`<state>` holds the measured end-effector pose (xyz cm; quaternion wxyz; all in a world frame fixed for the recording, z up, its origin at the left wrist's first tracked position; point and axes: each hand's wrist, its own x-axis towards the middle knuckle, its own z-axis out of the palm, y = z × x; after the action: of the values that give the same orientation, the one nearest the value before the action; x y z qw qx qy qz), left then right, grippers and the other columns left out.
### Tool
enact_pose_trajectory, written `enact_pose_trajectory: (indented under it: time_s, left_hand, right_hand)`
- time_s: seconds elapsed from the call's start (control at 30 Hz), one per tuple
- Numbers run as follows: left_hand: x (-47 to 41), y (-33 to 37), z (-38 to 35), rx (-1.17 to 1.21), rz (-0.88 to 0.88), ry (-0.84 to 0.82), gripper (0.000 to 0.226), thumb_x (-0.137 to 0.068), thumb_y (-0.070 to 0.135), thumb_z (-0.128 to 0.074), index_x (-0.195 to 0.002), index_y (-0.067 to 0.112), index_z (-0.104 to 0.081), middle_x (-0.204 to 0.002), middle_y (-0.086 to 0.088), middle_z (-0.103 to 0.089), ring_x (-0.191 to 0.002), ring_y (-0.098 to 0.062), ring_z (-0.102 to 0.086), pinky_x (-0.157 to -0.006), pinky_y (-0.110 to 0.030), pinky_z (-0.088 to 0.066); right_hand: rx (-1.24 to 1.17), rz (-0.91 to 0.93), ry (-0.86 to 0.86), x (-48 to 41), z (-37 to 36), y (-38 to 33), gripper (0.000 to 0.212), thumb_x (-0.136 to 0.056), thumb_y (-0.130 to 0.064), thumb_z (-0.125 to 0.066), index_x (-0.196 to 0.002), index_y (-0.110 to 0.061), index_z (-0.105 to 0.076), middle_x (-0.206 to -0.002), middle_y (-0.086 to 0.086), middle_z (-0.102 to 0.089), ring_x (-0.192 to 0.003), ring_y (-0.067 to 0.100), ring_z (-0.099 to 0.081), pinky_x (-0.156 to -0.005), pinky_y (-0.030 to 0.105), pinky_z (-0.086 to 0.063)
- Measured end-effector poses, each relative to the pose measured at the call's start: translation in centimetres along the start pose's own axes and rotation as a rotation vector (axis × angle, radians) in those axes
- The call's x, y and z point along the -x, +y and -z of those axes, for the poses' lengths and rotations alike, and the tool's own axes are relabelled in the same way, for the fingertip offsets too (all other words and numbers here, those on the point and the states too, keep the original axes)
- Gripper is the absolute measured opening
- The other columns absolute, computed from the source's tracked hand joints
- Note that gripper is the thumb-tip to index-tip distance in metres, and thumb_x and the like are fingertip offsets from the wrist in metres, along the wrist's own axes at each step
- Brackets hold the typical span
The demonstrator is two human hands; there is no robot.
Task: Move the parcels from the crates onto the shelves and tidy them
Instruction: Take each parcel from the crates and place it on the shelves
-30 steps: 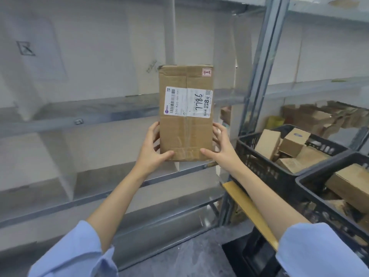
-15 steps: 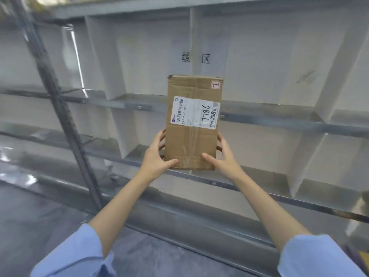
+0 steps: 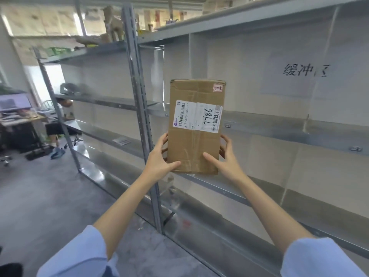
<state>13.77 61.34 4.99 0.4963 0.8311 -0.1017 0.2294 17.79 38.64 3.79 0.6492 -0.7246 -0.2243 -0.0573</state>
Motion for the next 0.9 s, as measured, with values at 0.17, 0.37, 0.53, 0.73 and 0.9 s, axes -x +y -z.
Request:
enact_pose_trajectory:
  time_s: [0.17, 0.37, 0.53, 0.73, 0.9]
  left_hand:
    - [-3.6, -4.7, 5.5, -0.007, 0.008, 0.033, 0.098, -0.073, 0.008, -0.084, -0.150, 0.030, -0.027, -0.138, 0.016, -0.043, -0.123, -0.009, -0.047, -0.093, -0.021, -0.048]
    - [-8.7, -10.1, 9.3, -0.012, 0.034, 0.055, 0.097, -0.073, 0.013, -0.085, -0.148, 0.035, -0.026, -0.130, 0.024, -0.041, -0.125, -0.009, -0.045, -0.099, -0.034, -0.050]
    - [-13.6, -14.3, 10.8, -0.017, 0.035, 0.057, 0.099, -0.073, 0.014, -0.086, -0.149, 0.034, -0.026, -0.135, 0.017, -0.042, -0.131, -0.019, -0.045, -0.104, -0.050, -0.047]
    - [-21.7, -17.9, 12.6, -0.001, -0.027, 0.071, 0.098, -0.075, 0.017, -0.084, -0.151, 0.035, -0.024, -0.145, 0.015, -0.042, -0.134, -0.012, -0.043, -0.104, -0.044, -0.047]
    - [-29.1, -19.9, 14.5, 0.009, -0.055, 0.080, 0.087, -0.081, 0.021, -0.079, -0.150, 0.031, -0.027, -0.148, 0.011, -0.040, -0.134, -0.010, -0.041, -0.107, -0.039, -0.043]
  right_hand:
    - [-0.002, 0.017, -0.028, -5.7, -6.2, 0.8, 0.079, -0.084, -0.033, -0.075, -0.135, -0.044, -0.016, -0.142, -0.008, -0.043, -0.129, 0.009, -0.044, -0.106, 0.031, -0.041]
    - [0.051, 0.052, -0.032, -12.9, -11.0, 2.5, 0.083, -0.068, -0.054, -0.081, -0.120, -0.070, -0.017, -0.128, -0.029, -0.045, -0.120, -0.002, -0.049, -0.103, 0.035, -0.046]
    - [0.080, 0.077, 0.006, -19.0, -13.2, 4.6, 0.089, -0.059, -0.058, -0.085, -0.118, -0.073, -0.020, -0.130, -0.014, -0.049, -0.121, 0.009, -0.054, -0.100, 0.036, -0.050]
    - [0.111, 0.148, 0.089, -27.8, -14.8, 5.5, 0.097, -0.058, -0.056, -0.087, -0.133, -0.052, -0.026, -0.129, -0.004, -0.053, -0.117, 0.013, -0.055, -0.093, 0.030, -0.050]
    - [0.117, 0.202, 0.162, -35.7, -15.4, 5.3, 0.095, -0.064, -0.045, -0.089, -0.135, -0.053, -0.027, -0.128, -0.004, -0.053, -0.115, 0.012, -0.055, -0.089, 0.028, -0.050]
